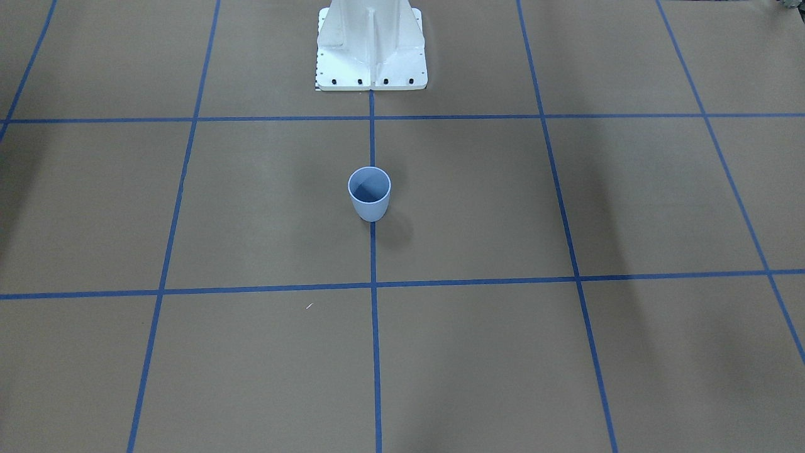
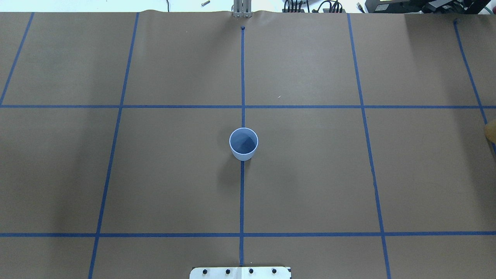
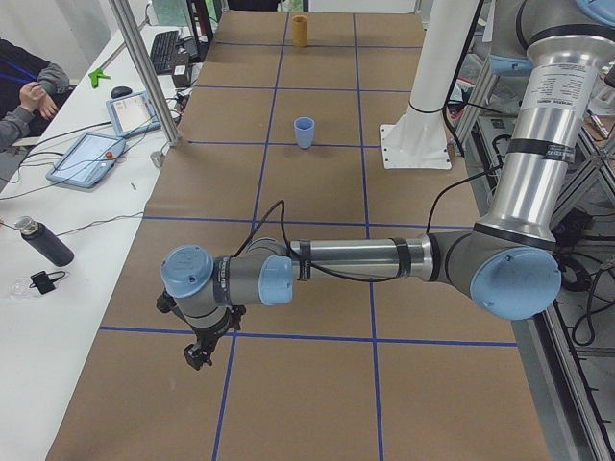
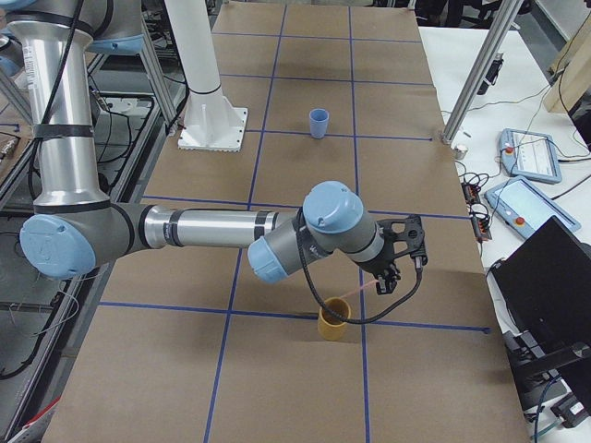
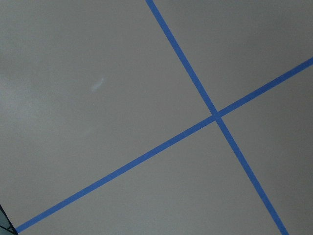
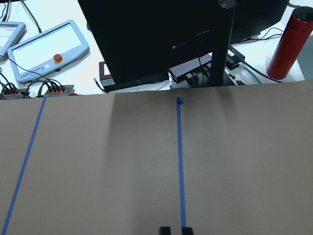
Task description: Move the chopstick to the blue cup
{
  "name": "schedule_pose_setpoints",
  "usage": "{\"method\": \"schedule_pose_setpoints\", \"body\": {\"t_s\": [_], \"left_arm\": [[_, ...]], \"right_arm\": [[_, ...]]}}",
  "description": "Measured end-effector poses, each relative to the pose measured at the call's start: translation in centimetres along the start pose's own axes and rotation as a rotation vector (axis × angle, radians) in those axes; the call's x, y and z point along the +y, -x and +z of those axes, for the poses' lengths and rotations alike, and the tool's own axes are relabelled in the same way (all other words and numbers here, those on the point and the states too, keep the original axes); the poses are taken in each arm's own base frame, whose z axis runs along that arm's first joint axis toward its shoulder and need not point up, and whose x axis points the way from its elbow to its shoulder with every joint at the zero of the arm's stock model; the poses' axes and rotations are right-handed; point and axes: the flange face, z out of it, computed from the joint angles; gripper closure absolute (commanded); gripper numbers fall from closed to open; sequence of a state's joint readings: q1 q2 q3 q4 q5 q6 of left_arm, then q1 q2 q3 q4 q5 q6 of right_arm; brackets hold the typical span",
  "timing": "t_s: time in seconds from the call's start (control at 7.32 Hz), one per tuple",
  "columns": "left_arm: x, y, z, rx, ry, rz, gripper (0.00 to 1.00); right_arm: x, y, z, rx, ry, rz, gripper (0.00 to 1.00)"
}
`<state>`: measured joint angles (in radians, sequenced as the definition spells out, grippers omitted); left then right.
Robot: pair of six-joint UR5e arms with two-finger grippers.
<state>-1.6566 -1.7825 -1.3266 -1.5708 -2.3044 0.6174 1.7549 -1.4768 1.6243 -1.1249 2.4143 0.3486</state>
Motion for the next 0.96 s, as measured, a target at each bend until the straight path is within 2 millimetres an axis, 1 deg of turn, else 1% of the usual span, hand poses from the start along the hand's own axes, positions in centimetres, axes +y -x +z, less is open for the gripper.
{"method": "schedule_pose_setpoints", "body": {"t_s": [0.14,0.27,0.41,0.55,0.68,0.96], "left_arm": [[0.0,0.0,0.0,0.001,0.000,-0.021,0.01],[-0.1,-0.2,-0.2,-0.001,-0.004,-0.098,0.01],[0.2,-0.8,-0.5,-0.005,-0.012,-0.229,0.01],[0.8,-1.7,-1.0,-0.009,-0.024,-0.361,0.01],[1.2,-2.4,-1.4,-0.009,-0.035,-0.438,0.01],[1.5,-3.1,-1.5,0.019,-0.048,-0.500,0.01]], "right_arm": [[-1.7,3.2,-0.6,-0.001,0.031,0.009,1.00],[-2.9,6.5,-0.3,-0.001,0.069,0.015,1.00],[-3.8,9.9,0.6,-0.008,0.104,0.028,1.00],[-4.3,14.5,2.0,-0.021,0.129,0.073,1.00],[-4.0,19.4,3.2,-0.029,0.142,0.124,1.00],[-2.3,30.2,5.3,-0.055,0.170,0.243,1.00]]}}
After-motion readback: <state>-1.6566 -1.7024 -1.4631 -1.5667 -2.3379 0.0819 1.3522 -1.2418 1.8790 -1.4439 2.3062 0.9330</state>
